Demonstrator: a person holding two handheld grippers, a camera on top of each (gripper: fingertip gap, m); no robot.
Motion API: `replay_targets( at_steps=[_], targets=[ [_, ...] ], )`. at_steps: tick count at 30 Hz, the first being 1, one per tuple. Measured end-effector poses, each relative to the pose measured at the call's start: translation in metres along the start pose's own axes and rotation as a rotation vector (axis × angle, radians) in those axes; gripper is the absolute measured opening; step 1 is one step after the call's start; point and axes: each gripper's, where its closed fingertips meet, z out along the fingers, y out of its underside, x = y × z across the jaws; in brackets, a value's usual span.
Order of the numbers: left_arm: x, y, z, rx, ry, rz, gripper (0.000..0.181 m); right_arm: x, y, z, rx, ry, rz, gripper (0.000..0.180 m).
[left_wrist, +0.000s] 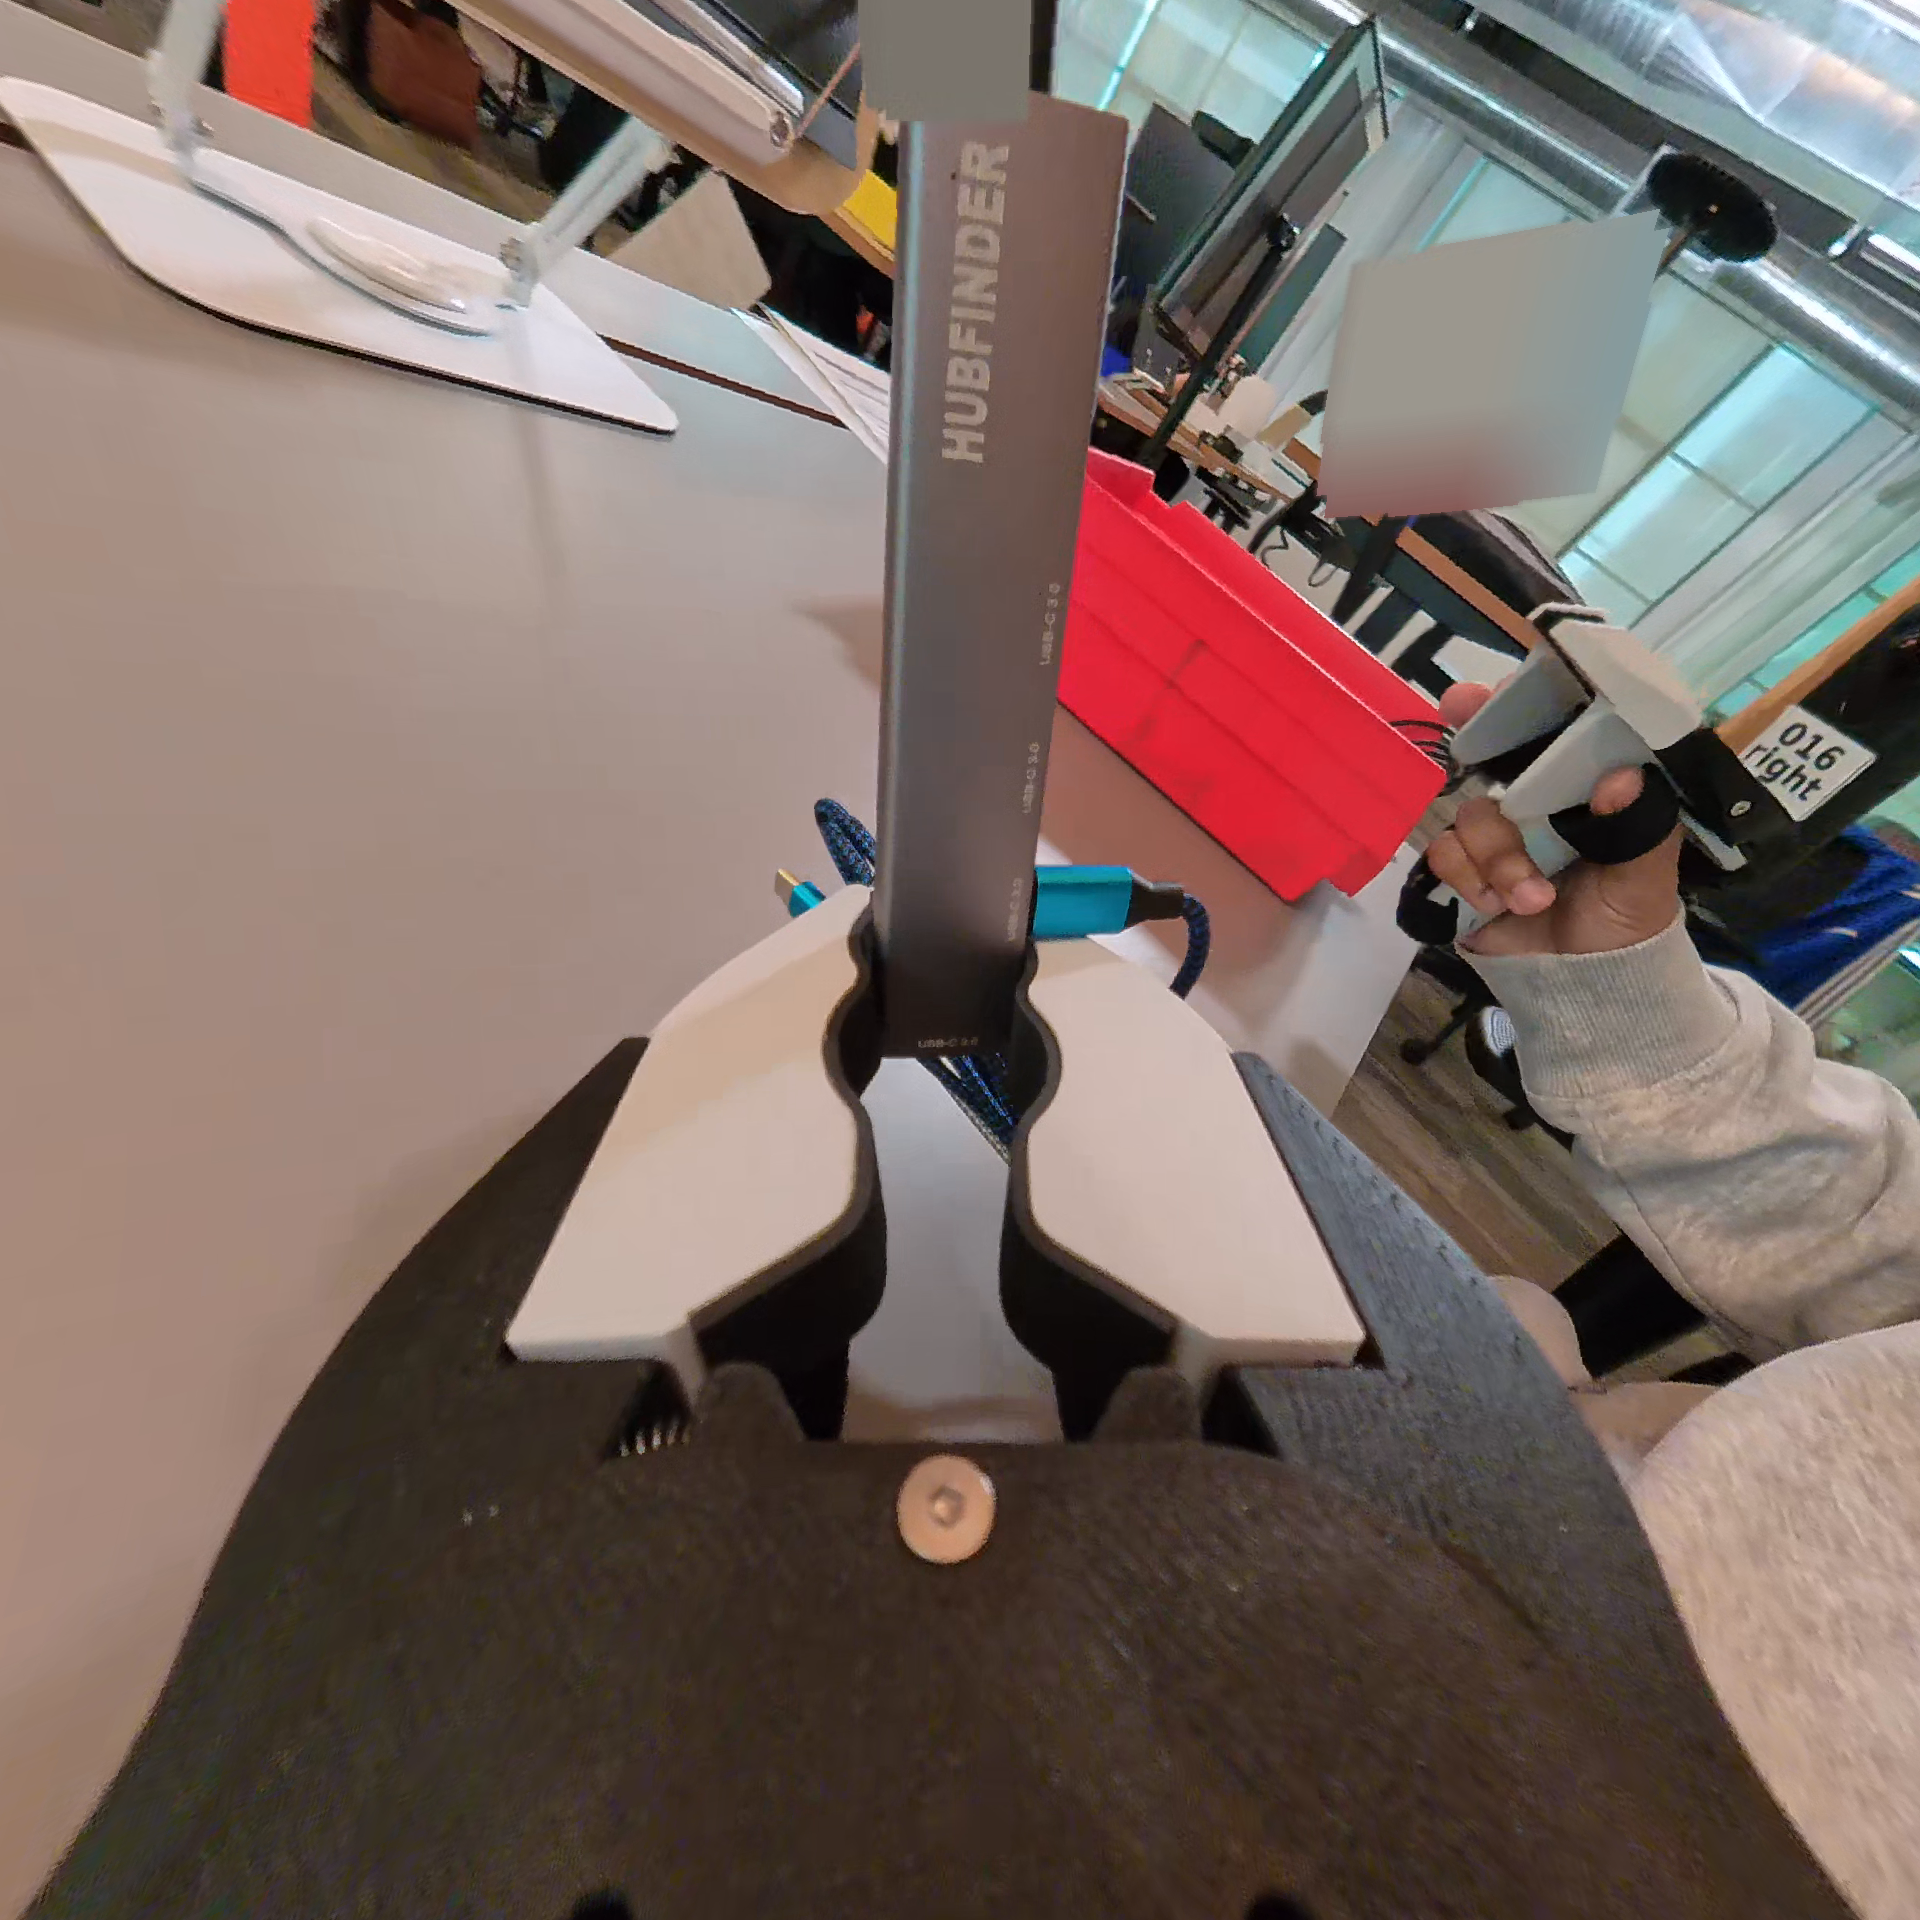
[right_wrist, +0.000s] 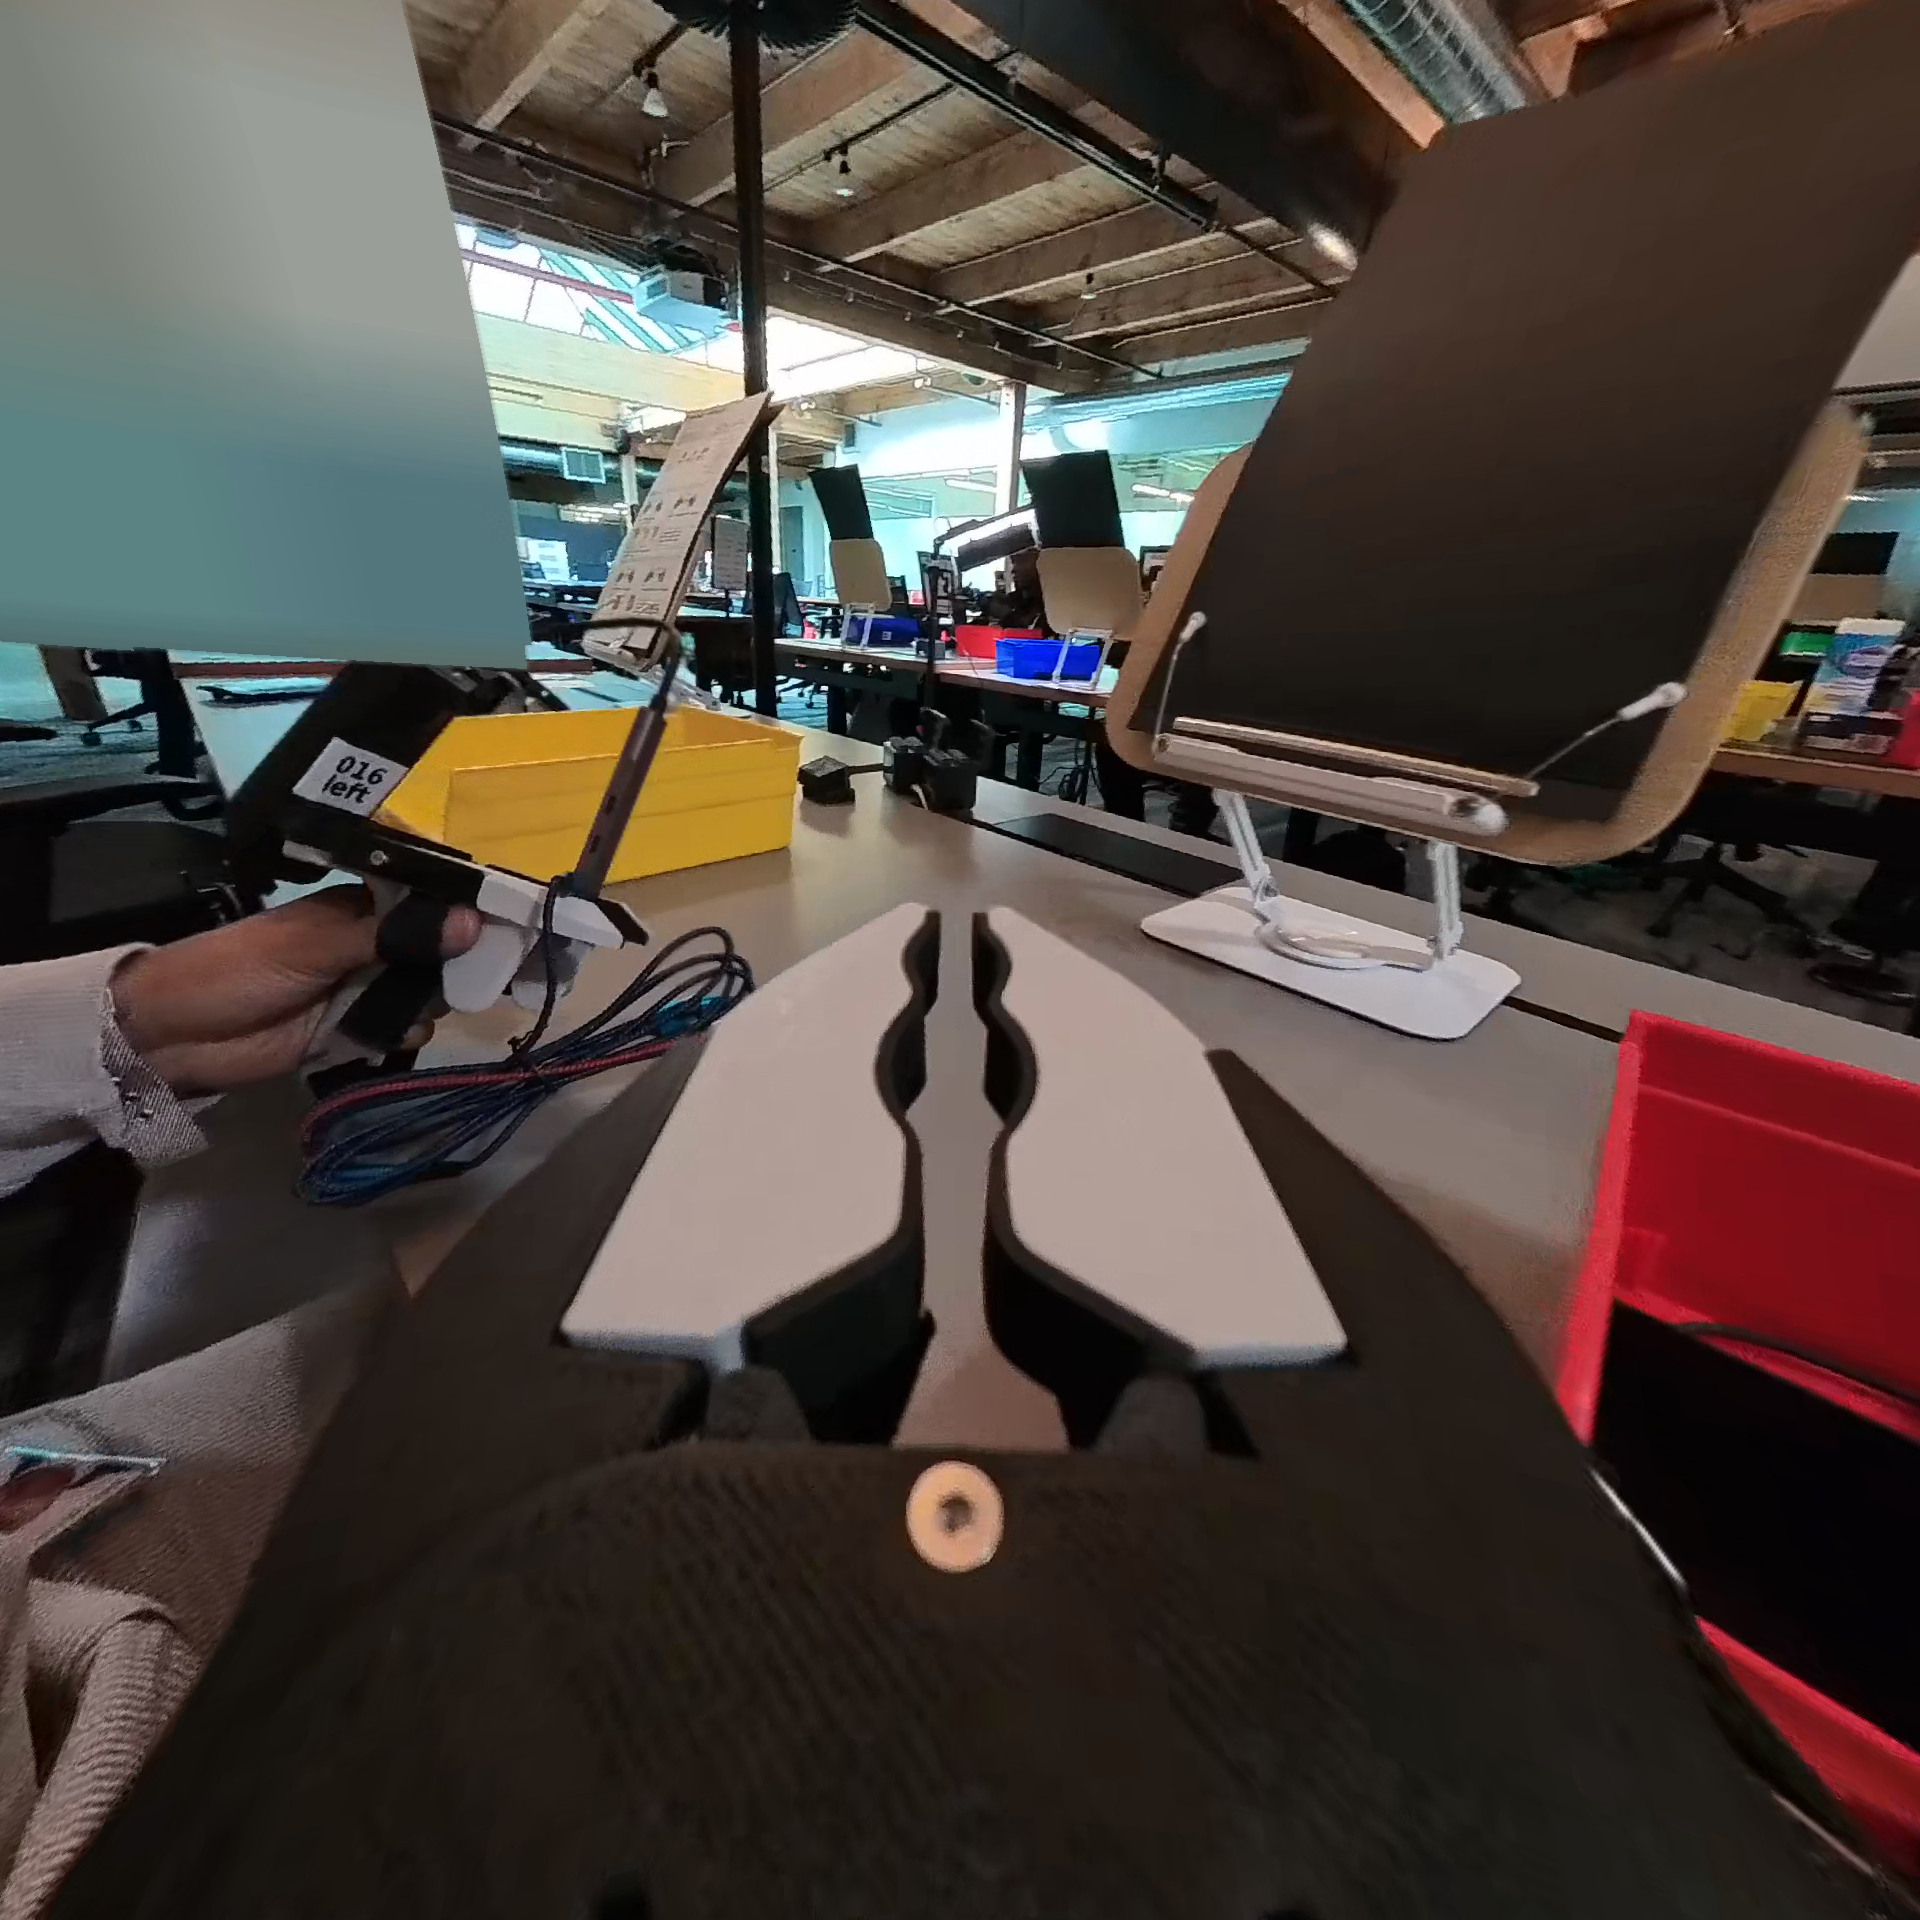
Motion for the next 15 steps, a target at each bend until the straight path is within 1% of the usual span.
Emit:
replay_targets(
  at_steps=[5,10,12,15],
  targets=[
    [-0.003,-0.001,-0.008,0.017,-0.024,-0.008,0.021,-0.005,0.008,0.011,-0.021,-0.049,0.03,0.007],
    [-0.004,0.003,0.007,-0.002,-0.023,0.001,0.021,-0.016,0.022,0.024,-0.055,-0.083,0.055,0.007],
    [-0.007,0.001,0.019,-0.02,-0.023,0.015,0.021,-0.025,0.029,0.038,-0.066,-0.098,0.072,0.007],
    [-0.013,-0.006,0.04,-0.009,-0.056,0.036,0.021,-0.041,0.036,0.072,-0.065,-0.146,0.134,0.009]
  ],
)
